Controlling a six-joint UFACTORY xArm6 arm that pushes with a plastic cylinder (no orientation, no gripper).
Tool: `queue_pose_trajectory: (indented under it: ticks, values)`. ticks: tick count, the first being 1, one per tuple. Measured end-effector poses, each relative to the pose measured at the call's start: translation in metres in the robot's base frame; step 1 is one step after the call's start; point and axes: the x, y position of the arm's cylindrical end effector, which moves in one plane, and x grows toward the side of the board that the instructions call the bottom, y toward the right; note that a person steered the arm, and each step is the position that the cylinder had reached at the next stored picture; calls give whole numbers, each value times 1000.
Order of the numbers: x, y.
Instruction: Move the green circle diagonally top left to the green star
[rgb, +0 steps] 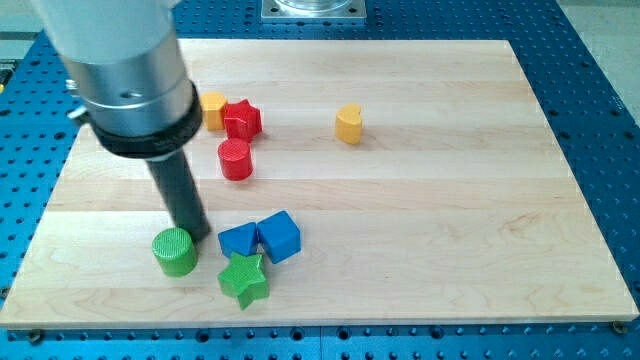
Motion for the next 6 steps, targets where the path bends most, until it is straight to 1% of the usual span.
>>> queue_pose_trajectory:
  ticks: [1, 2, 3, 4, 6]
  values:
    - [-2, -79]
    - [22, -50]
    - [17, -26]
    - [-52, -88]
    - [-96, 83]
